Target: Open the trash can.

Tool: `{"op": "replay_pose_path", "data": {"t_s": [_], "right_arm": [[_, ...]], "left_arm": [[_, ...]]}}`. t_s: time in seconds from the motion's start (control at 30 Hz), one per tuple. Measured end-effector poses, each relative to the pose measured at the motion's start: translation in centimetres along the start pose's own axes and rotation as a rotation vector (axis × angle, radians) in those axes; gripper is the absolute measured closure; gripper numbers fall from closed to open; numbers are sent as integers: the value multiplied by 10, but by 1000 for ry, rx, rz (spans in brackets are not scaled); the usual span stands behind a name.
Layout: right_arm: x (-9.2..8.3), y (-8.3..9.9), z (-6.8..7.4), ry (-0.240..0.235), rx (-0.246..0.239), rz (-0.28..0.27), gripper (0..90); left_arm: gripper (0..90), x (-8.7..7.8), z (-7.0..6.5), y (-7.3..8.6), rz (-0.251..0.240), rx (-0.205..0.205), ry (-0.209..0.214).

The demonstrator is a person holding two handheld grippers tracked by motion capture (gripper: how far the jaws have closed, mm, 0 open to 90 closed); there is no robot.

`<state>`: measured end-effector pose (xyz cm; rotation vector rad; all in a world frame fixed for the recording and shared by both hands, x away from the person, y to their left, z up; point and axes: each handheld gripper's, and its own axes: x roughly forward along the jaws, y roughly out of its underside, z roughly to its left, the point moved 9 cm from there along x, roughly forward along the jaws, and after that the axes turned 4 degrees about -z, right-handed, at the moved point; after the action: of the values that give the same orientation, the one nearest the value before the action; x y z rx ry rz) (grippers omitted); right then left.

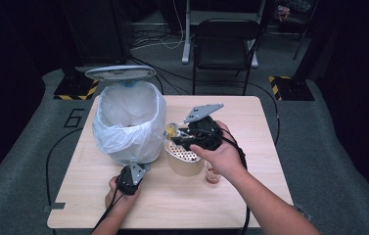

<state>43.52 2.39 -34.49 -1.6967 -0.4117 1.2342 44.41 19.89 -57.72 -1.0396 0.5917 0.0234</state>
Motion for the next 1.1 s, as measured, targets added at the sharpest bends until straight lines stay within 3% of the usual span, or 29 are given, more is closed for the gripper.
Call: {"op": "replay_pose_path", "data": {"t_s": [0.53,0.6,0.63,0.8,0.93,0.97,1.07,1.1], "right_arm": [[28,-45,-2,15,-31,-18,652],[31,-51,-3,16,-35,-22,652],[32,-53,-3,16,-34,-24,652],[39,-69,-6,29,-44,-35,652],[44,-80,-8,40,-50,-37,651],[45,-82,-8,41,-48,-41,650],[49,-90,-9,47,-46,-51,650],[51,-92,-9,47,-45,-54,650]], "left_arm": [[899,-1,0,0,9,3,6],[899,1,1,-1,-12,1,-18],[899,-1,0,0,9,2,6],[899,-1,0,0,10,2,9],[899,2,1,-1,-19,1,-28],[899,-1,0,0,8,2,5],[900,-1,0,0,8,2,6],[899,2,1,-1,-21,1,-28]]}}
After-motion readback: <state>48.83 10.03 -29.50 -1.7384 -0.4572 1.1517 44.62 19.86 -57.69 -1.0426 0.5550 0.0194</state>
